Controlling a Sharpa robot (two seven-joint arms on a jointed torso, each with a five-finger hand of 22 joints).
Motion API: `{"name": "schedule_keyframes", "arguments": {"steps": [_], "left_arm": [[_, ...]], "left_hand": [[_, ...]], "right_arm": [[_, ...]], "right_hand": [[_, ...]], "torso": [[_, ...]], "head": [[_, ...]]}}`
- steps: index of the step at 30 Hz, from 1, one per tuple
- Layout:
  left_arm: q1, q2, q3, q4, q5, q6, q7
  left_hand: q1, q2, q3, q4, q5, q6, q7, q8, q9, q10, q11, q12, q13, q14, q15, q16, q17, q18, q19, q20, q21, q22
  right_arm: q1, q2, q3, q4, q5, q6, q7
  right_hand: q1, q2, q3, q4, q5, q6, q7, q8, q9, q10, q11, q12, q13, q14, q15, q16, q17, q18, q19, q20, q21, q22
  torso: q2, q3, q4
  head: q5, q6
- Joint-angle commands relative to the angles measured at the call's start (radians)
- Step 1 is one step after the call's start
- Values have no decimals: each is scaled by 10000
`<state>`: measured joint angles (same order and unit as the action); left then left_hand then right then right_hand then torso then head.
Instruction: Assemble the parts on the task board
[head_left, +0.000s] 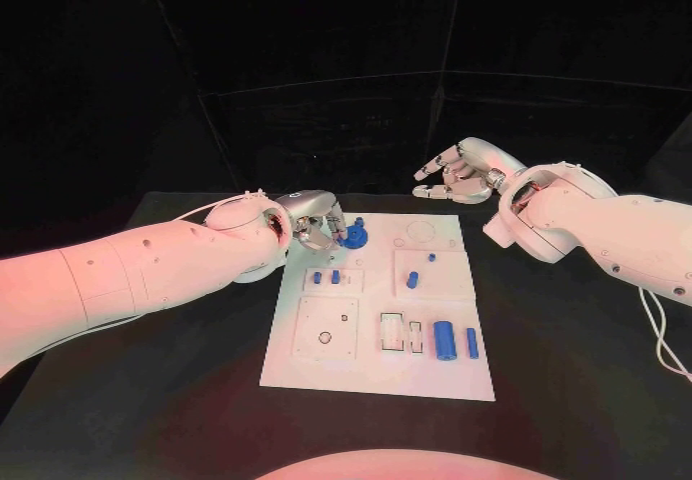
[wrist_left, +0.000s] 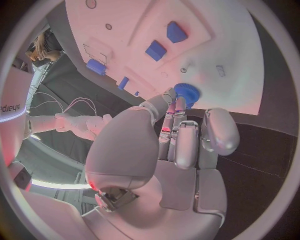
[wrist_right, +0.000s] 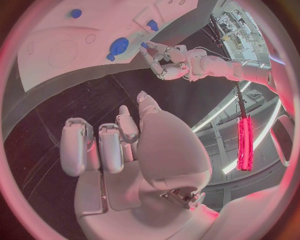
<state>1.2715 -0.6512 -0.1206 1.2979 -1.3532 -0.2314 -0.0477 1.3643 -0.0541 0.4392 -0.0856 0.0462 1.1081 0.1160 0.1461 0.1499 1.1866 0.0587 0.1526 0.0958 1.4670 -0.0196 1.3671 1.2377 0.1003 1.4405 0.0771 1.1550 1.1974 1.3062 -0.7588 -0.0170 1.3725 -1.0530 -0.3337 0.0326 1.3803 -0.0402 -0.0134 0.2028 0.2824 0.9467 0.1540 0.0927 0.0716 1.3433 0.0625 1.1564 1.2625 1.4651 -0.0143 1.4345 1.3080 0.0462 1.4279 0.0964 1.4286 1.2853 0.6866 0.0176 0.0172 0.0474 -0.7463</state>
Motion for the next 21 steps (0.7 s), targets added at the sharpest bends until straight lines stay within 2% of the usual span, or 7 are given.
{"name": "schedule_keyframes", "arguments": {"steps": [1, 7, 21], "left_arm": [[13, -54, 19, -11, 76, 464, -192], [3, -107, 22, -104, 100, 999, -329], [-49, -37, 17, -300, 307, 1277, -479]], "left_hand": [[-104, -17, 44, 26, 11, 83, 17, -45, -1, 62, 2, -67, -18, 317, -40, 20, -25, -81, 24, -14, 51, 10], [-170, -60, 38, 39, 11, 82, 3, -71, -11, 74, -3, -117, -37, 312, -43, 16, -40, -85, 24, -14, 69, 32], [-186, -78, 50, 34, 13, 65, 2, -96, -21, 66, -1, -156, -51, 308, -44, 7, -60, -89, 28, -15, 92, 56]], "right_arm": [[18, -7, 5, 1, 20, 66, 81], [16, -13, 5, -1, 20, 73, 86], [15, -17, 5, 8, 21, 71, 94]], "right_hand": [[4, 69, -18, 60, 63, -24, -38, 54, 11, -48, -5, -16, 5, 617, 2, -43, 803, 146, -47, -30, -29, 4], [4, 69, -18, 60, 63, -24, -38, 54, 11, -48, -5, -16, 5, 617, 2, -43, 803, 146, -47, -30, -29, 4], [5, 75, -23, 67, 63, -22, -38, 57, 11, -52, -5, -23, 0, 617, 1, -46, 799, 147, -50, -30, -34, -5]], "torso": [[2, 21, -12], [5, 4, -18], [13, 11, -31]], "head": [[13, -23], [31, -35], [73, -27]]}}
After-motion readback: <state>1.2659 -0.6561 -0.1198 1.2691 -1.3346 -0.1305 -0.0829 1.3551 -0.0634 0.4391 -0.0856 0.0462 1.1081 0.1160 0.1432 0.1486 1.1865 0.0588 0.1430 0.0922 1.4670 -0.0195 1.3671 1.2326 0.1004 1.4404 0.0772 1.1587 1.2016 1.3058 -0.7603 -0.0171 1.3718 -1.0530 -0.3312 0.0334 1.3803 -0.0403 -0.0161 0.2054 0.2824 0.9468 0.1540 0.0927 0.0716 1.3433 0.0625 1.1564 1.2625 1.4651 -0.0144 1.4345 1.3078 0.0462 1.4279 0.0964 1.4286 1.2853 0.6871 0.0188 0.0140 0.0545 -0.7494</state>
